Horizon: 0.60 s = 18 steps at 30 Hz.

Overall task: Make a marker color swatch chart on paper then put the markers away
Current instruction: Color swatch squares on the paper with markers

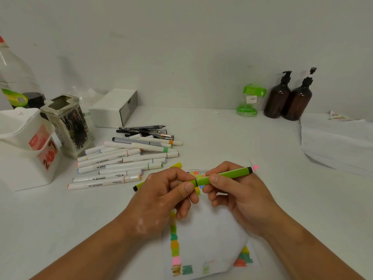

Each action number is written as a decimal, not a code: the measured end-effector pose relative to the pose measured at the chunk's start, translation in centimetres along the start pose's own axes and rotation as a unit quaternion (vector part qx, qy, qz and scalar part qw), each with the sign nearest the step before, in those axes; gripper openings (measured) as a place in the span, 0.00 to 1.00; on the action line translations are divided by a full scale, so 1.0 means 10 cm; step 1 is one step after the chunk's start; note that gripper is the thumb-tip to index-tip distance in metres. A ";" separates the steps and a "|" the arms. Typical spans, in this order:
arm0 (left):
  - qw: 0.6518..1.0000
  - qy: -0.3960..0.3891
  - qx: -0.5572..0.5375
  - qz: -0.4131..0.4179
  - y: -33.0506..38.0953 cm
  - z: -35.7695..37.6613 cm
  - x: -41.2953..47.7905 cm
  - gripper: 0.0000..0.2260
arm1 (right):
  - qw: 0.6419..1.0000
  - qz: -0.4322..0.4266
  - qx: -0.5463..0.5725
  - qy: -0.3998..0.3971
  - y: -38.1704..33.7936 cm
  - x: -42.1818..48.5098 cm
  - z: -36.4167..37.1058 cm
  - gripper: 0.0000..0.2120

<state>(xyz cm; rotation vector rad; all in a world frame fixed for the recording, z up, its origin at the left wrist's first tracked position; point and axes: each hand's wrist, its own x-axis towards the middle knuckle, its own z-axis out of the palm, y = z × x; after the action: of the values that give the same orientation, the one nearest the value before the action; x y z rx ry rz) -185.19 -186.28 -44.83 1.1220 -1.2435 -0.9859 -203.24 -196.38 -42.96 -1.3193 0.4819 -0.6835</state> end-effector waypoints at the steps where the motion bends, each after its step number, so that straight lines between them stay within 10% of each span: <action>1: 1.000 -0.003 -0.007 0.000 0.00 0.00 0.00 0.05 | 1.000 0.001 0.000 -0.004 -0.01 -0.01 0.00 0.07; 11: 0.999 -0.013 -0.039 -0.030 0.01 -0.04 0.02 0.06 | 0.992 -0.064 -0.103 -0.021 -0.06 -0.05 0.02 0.03; 18: 0.978 0.098 0.182 0.026 0.04 -0.05 0.00 0.07 | 0.956 -0.031 -0.292 -0.022 -0.17 -0.05 -0.20 0.05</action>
<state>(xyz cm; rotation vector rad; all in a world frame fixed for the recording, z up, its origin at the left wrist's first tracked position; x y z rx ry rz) -184.68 -186.17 -44.39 1.4260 -1.3145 -0.6030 -205.30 -197.64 -41.71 -1.9070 0.6373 -0.5801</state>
